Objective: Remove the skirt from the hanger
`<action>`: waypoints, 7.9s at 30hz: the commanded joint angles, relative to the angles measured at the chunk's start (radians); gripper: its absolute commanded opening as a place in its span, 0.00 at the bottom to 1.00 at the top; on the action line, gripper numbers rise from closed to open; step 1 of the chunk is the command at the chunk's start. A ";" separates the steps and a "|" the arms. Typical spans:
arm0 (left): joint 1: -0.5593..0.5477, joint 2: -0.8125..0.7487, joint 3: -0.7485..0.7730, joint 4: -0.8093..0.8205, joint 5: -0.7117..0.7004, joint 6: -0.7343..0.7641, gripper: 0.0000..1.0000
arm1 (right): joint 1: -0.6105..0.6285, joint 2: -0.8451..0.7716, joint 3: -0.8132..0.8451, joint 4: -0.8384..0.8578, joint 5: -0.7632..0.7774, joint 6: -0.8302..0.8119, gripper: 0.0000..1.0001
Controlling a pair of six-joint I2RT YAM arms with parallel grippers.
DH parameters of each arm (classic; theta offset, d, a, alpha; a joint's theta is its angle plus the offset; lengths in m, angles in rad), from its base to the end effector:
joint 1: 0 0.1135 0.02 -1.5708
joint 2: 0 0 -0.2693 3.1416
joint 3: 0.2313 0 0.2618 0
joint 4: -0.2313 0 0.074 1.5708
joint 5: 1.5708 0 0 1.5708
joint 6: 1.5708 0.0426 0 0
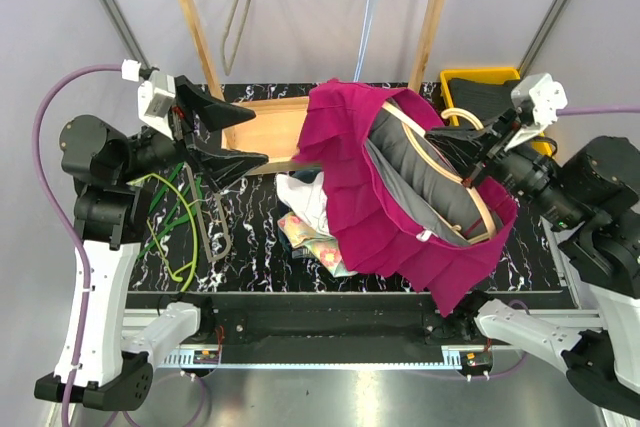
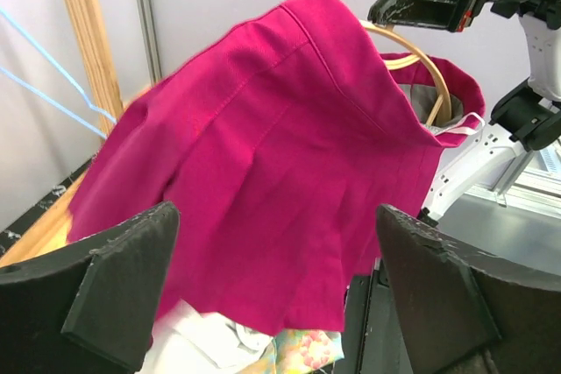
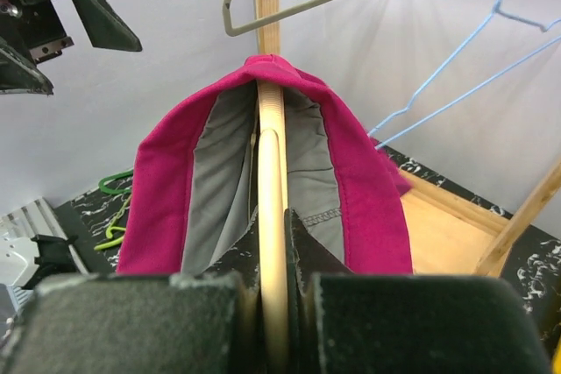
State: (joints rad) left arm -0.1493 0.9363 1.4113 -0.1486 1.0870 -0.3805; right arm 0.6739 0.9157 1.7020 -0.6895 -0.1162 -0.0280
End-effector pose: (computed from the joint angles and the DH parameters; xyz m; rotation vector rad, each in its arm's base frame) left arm 0.1411 -0.0594 0.5304 0.8369 1.2651 -1.0999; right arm 0.0823 0.0720 0.5610 -0.6064 1.3766 0.6077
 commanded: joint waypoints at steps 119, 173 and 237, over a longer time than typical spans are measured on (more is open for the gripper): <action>-0.111 0.039 0.006 -0.040 0.129 0.012 0.29 | 0.197 0.506 0.762 -0.076 0.233 -0.313 0.00; -0.058 0.318 0.359 0.227 0.136 -0.239 0.00 | 0.197 0.296 0.608 0.067 -0.034 -0.021 0.00; -0.822 0.219 -0.350 -0.170 -0.671 1.009 0.00 | 0.199 -0.367 -0.104 0.410 0.178 0.172 0.00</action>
State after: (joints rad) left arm -0.9638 1.1637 1.0912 -0.3470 0.4721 0.5735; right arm 0.8700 0.4992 1.6142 -0.2897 0.0864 0.1360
